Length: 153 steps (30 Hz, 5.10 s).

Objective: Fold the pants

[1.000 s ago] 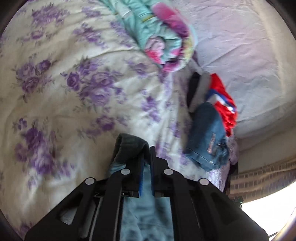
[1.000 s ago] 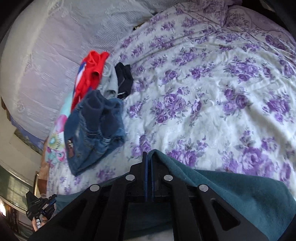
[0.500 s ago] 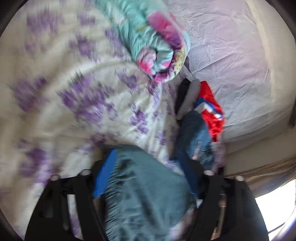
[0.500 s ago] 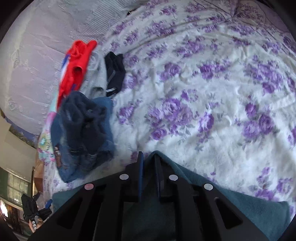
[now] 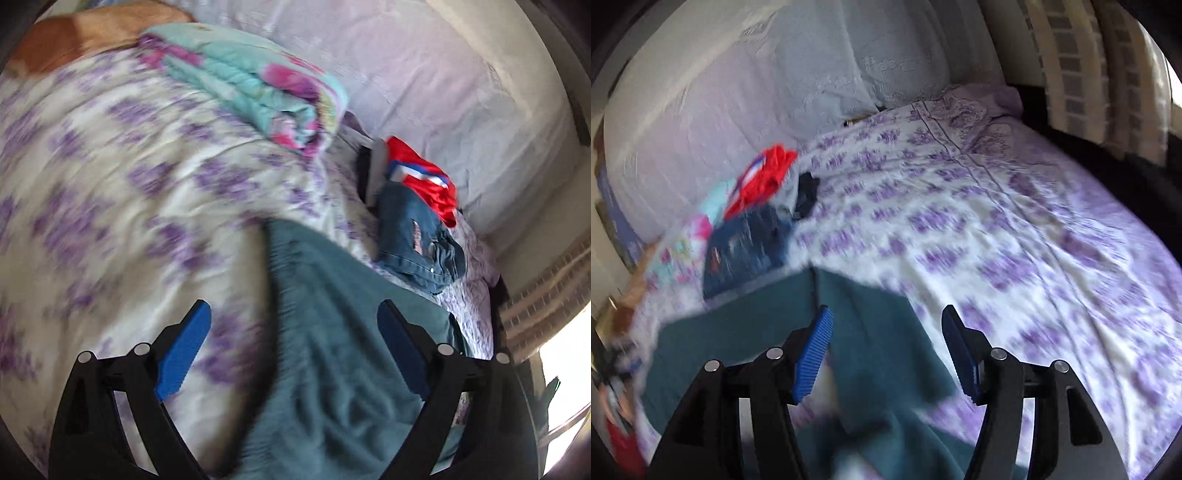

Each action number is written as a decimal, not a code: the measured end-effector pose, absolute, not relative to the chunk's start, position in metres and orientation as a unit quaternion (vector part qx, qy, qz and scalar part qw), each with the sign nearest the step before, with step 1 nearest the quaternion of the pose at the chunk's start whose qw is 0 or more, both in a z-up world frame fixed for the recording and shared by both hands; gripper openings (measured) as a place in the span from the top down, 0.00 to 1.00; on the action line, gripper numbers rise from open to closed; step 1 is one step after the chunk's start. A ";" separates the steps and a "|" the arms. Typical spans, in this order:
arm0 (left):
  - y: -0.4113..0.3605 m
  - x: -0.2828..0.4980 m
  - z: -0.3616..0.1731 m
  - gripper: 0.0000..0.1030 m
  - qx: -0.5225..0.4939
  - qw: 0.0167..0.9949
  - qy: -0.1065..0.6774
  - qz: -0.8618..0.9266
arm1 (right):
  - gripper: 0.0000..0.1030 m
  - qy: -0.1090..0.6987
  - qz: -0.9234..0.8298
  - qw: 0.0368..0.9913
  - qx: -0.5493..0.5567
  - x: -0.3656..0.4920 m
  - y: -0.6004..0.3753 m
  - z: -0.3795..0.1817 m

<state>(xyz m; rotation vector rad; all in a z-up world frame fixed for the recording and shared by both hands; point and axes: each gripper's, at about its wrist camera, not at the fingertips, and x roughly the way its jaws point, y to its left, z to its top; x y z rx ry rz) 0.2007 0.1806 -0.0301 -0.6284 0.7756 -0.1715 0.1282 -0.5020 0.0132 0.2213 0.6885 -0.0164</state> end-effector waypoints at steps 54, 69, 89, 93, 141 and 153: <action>0.207 0.178 -0.062 0.04 -0.333 0.879 0.339 -0.030 | 0.90 0.351 0.032 0.930 0.105 0.138 -0.534 0.009; 0.207 0.180 -0.062 0.04 -0.332 0.879 0.341 -0.029 | 0.85 0.408 0.059 0.868 0.277 0.152 -0.560 -0.062; 0.207 0.181 -0.062 0.04 -0.338 0.879 0.335 -0.021 | 0.97 0.343 -0.068 0.911 0.220 0.297 -0.650 0.006; 0.205 0.183 -0.062 0.04 -0.332 0.880 0.339 -0.015 | 0.97 0.373 -0.093 0.898 0.215 0.342 -0.657 -0.032; 0.211 0.165 -0.061 0.04 -0.361 0.876 0.315 -0.053 | 0.96 0.316 -0.035 0.868 0.381 0.019 -0.676 -0.054; 0.192 0.101 -0.044 0.04 -0.336 0.858 0.376 -0.097 | 0.96 0.283 0.003 0.862 0.421 -0.003 -0.668 -0.054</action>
